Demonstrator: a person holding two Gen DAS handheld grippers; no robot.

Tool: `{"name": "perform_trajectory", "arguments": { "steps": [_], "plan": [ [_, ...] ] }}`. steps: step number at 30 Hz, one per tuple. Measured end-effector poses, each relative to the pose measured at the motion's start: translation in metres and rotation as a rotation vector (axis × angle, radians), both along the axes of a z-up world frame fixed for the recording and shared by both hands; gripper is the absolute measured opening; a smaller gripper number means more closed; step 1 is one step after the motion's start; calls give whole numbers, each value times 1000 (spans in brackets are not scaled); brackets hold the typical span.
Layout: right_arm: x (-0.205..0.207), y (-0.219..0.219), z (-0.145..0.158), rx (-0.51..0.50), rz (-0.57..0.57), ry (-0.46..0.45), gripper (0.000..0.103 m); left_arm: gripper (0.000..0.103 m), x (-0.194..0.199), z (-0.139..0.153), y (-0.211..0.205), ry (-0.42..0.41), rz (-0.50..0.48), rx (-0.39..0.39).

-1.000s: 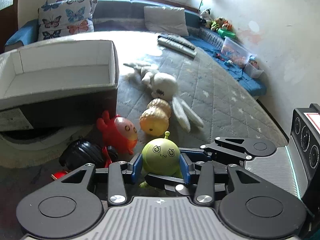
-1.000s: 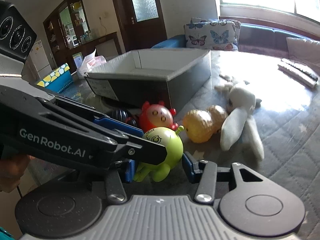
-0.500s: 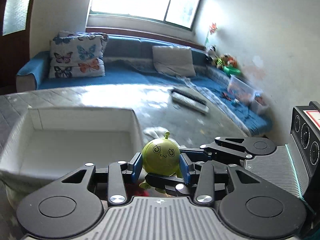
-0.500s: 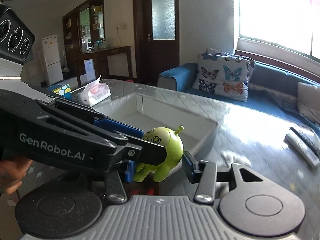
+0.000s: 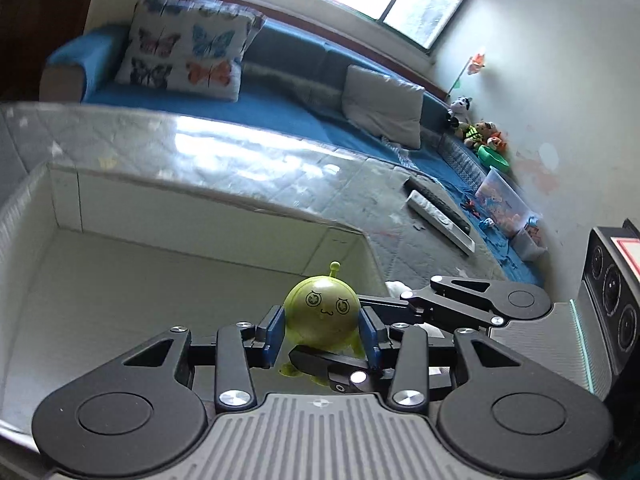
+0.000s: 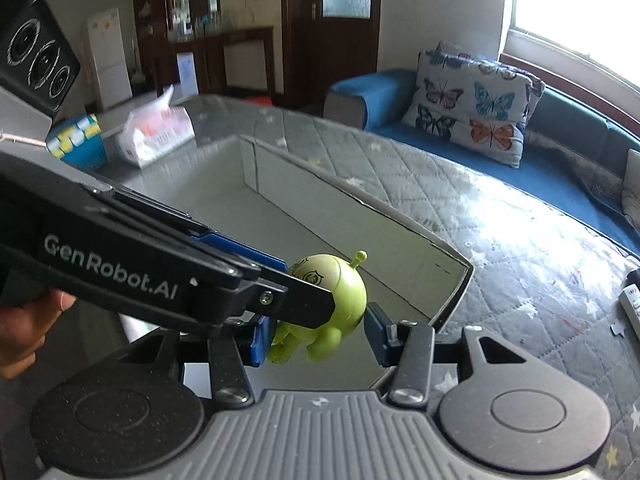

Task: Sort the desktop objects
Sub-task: 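Carry the green alien into the grey box and open the left gripper, then grasp the white plush rabbit with the left gripper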

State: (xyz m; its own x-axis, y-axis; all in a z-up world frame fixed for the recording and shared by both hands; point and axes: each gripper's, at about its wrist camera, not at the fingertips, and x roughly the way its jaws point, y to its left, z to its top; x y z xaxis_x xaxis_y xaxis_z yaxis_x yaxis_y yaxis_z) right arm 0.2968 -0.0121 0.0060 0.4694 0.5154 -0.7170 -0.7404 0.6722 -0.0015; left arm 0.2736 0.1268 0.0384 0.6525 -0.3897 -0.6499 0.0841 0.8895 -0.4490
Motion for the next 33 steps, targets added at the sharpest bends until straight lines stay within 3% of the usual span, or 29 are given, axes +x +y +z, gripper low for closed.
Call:
{"name": "perform_trajectory", "arguments": {
  "steps": [15, 22, 33],
  "plan": [
    [0, 33, -20, -154, 38, -48, 50, 40, 10, -20, 16, 79, 30, -67],
    [-2, 21, -13, -99, 9, -42, 50, 40, 5, -16, 13, 68, 35, -63],
    [-49, -50, 27, 54, -80, -123, 50, 40, -31, 25, -24, -51, 2, 13]
  ]
}}
